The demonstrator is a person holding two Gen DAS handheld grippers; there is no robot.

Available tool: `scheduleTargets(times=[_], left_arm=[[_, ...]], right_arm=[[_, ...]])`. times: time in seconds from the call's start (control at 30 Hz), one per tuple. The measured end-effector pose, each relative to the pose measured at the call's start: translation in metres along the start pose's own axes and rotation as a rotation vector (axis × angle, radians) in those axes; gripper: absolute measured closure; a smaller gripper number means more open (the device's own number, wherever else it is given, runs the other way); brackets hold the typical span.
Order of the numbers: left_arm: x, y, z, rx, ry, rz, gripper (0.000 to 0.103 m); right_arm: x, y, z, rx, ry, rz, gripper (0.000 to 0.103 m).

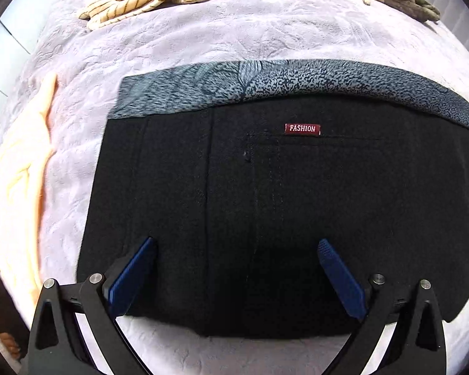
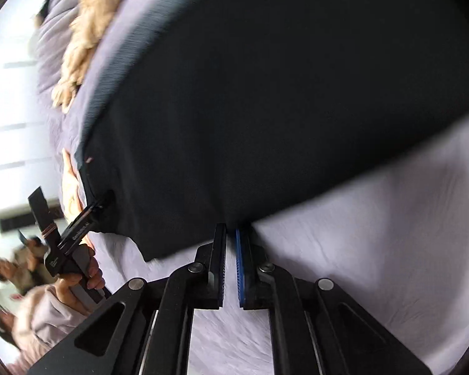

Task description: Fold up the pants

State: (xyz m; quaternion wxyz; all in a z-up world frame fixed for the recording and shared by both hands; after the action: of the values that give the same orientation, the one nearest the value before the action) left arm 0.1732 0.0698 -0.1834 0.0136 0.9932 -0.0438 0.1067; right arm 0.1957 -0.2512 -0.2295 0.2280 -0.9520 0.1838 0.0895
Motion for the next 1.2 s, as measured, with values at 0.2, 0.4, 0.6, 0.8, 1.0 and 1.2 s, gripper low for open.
scheduleTargets(times=[0.2,0.4,0.6,0.8,1.0,1.2], left_arm=[[0.032,0.01,-0.041,-0.08,0.106,0.025,0.0],[0.092,0.004,-0.008,0.049,0.144,-0.024,0.0],[0.075,-0.045,-0.003,0.056,0.068,-0.213,0.0],[0.041,-0.028,-0.045,0.049,0.085,-0.133,0.0],[0.011,0.058,-0.059,-0.014,0.062,-0.002,0.0],[-0.005,0.153,-0.073,-0.153,0.056,-0.033,0.0]], right_arm=[[0.002,0.011,-0.074,-0.001,0.074,-0.121,0.096],[0.088,-0.07,-0.161,-0.095,0.272,-0.415,0.096],[0.116,-0.13,-0.138,-0.222,0.25,-0.566,0.044],[0.101,-0.067,-0.045,-0.44,0.062,-0.49,0.047],[0.097,-0.011,-0.107,-0.32,0.149,-0.328,0.048],[0.094,0.05,-0.197,-0.29,0.296,-0.227,0.048]])
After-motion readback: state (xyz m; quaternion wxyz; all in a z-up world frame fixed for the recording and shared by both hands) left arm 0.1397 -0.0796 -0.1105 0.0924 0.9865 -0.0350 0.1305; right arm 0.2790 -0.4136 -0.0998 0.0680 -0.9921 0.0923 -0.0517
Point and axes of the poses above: each gripper's, at about its wrist camera, not at the fingertips, and z roughly the way its jaws point, y to its right, x to its top, the point moved 2 cm from there along z, roughly the way its jaws point, and after that the axes turned 8 degrees about -x, right-handed, at the moved point
